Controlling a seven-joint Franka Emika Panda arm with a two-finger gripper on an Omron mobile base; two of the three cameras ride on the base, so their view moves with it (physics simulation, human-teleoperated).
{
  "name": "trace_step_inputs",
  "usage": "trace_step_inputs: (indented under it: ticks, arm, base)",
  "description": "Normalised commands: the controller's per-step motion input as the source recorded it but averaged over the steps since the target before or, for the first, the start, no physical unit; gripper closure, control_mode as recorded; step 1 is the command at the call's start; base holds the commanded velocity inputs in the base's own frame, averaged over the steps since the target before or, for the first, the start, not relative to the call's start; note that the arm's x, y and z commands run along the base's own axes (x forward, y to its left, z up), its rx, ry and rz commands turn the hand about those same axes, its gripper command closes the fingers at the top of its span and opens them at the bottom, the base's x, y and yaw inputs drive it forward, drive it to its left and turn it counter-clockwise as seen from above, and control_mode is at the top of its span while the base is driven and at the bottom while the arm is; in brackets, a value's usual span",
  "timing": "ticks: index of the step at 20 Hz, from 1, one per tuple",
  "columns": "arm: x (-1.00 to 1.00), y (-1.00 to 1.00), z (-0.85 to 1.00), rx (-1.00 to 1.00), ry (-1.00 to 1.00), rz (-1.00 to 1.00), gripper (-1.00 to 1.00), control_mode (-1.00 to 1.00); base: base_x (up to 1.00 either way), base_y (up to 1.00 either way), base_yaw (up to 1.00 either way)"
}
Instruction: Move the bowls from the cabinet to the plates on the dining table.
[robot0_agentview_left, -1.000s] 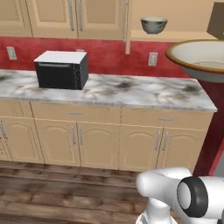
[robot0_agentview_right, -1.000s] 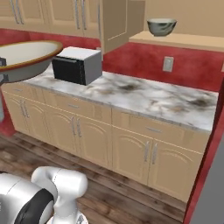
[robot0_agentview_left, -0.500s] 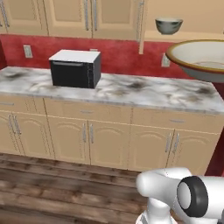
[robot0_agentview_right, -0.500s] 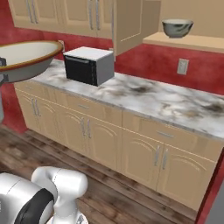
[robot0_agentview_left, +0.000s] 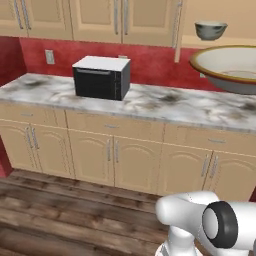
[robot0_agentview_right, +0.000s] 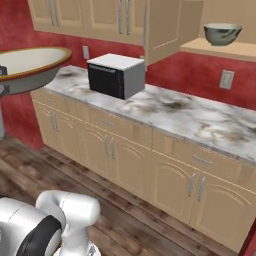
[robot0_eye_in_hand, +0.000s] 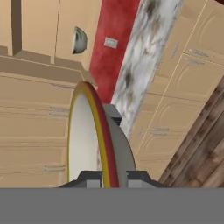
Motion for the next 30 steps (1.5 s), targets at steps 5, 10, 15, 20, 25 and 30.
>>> trace_step_inputs:
  ticks: [5, 10, 15, 20, 25, 30]
  arm:
    - [0.00, 0.00, 0.00, 0.00, 0.00, 0.00, 1.00, 1.00]
    - [0.00, 0.00, 0.00, 0.00, 0.00, 0.00, 1.00, 1.00]
    - [0.00, 0.00, 0.00, 0.00, 0.00, 0.00, 1.00, 1.00]
    - [0.00, 0.00, 0.00, 0.00, 0.00, 0.00, 1.00, 1.00]
    - [0.00, 0.00, 0.00, 0.00, 0.00, 0.00, 1.00, 1.00]
    - [0.00, 0.00, 0.00, 0.00, 0.00, 0.00, 1.00, 1.00]
  base:
    - [0.00, 0.00, 0.25]
    - [0.00, 0.00, 0.25]
    - [0.00, 0.00, 0.25]
    - [0.00, 0.00, 0.25]
    - [0.00, 0.00, 0.25]
    - [0.00, 0.00, 0.25]
